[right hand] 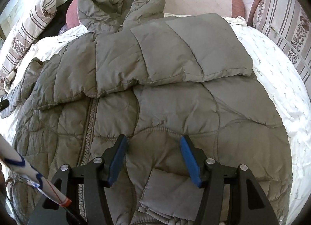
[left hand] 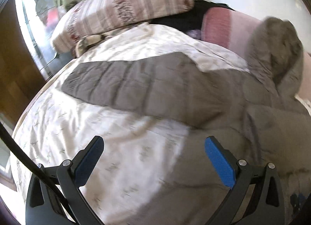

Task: Fold large clothes
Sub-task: 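Move the left gripper to the other sleeve cuff, then grasp the other sleeve cuff with the left gripper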

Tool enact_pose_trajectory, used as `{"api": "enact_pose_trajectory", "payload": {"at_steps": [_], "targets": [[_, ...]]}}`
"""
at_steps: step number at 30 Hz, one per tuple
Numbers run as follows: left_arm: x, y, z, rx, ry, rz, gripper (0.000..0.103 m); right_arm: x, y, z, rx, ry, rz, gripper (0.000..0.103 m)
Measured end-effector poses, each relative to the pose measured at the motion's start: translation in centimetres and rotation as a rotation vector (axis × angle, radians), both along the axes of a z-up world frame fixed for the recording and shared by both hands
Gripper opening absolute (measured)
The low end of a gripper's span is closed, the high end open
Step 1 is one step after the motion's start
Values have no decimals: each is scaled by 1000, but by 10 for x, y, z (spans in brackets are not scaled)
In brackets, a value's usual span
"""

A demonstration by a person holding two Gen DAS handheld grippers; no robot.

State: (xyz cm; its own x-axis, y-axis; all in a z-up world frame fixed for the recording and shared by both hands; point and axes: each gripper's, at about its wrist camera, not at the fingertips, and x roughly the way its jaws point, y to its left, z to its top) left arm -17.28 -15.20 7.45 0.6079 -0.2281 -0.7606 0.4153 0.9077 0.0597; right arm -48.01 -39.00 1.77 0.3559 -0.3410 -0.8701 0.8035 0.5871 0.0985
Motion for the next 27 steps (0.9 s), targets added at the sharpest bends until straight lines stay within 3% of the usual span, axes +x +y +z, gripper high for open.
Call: {"api": "enact_pose_trajectory", "payload": {"at_steps": [7,13,15,17,19,22,25,27], "targets": [[65,59,1,-71,-30,119,103,1,3,-3,-21,2,26,66],[132,127,-12,-227,34,231,102,2,5,-7,-40,9,42,70],[150,143,-17,-290,77,257,94,5,7,-8,-52,23,46,73],[171,160,-25,-394,147,266,79,8,8,-9,-64,36,50,74],[188,172,-35,-474,214,280,74,10,9,-9,-72,44,55,75],[205,180,-46,-540,247,297,68,10,9,-10,-70,40,57,76],[220,183,-58,-608,294,288,54,8,8,-10,-68,34,59,77],[228,183,-64,-629,307,294,52,9,7,-11,-69,36,60,78]]}}
